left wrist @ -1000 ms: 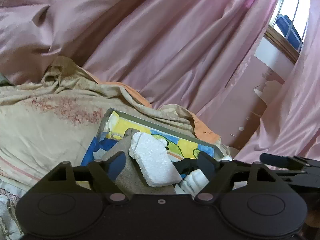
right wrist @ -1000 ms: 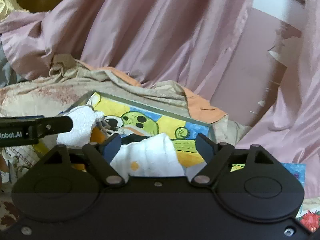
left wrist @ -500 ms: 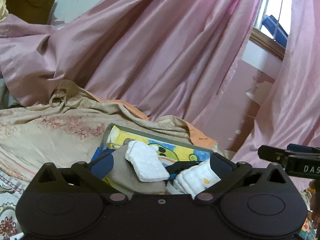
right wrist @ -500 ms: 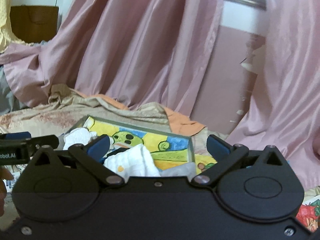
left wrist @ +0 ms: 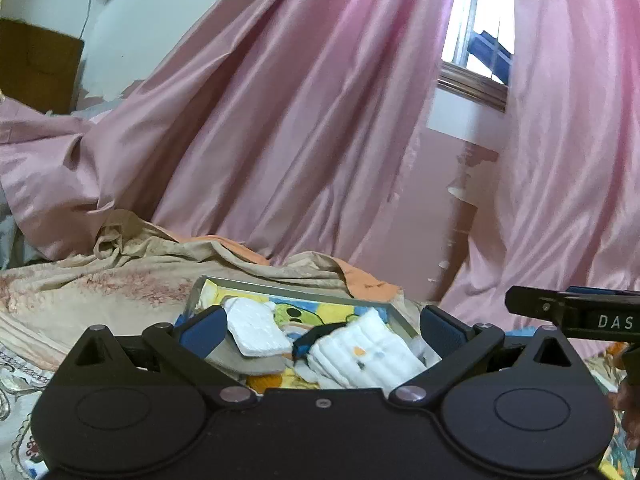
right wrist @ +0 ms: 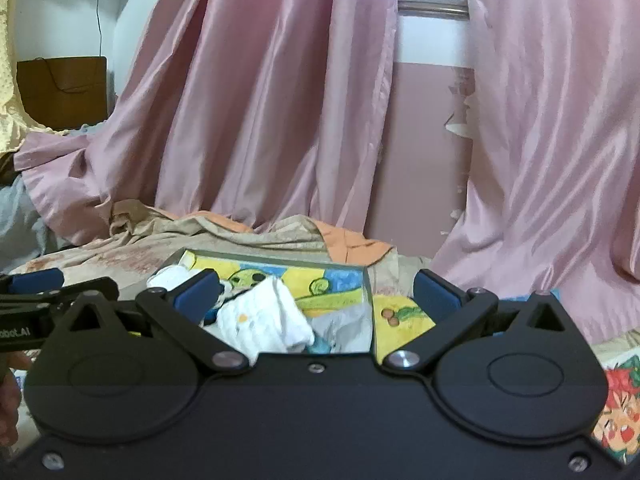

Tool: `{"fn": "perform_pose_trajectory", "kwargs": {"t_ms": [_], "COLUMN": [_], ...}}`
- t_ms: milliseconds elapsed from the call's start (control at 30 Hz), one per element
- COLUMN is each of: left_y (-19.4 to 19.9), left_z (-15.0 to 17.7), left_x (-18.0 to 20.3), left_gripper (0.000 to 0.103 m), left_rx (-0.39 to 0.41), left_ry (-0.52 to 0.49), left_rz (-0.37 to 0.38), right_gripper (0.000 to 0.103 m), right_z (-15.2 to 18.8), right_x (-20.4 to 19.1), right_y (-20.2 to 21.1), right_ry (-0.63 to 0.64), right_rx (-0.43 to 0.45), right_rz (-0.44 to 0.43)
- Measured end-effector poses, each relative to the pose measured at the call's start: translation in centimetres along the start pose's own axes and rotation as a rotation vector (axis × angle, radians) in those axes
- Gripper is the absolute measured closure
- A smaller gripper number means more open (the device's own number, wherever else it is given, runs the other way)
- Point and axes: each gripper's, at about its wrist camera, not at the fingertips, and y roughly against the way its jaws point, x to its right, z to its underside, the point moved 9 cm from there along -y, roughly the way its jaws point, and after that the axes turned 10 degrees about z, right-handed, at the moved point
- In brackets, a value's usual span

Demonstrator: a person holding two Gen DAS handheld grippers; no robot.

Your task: Organize soft objects

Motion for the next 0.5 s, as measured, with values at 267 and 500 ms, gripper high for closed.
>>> {"fn": "perform_pose_trajectory", "kwargs": {"t_ms": [267, 500], "left_y": [2.3, 4.5], "left_z": [1.1, 2.4], "left_x": [2.1, 3.2], "left_gripper": [0.001, 0.001], "left_rx": [-0.003, -0.022], "left_ry": [-0.064, -0.094], "left_rz": [-0.025, -0.047], "right_gripper": [0.001, 0.0], "right_z": [2.3, 4.9], "right_x": [2.6, 5.0], "right_y": [4.5, 8.3], "right_ry": [-0.035, -0.074], "right_rx": [0.02, 0.024], "right_rz": [0.01, 0.028]}}
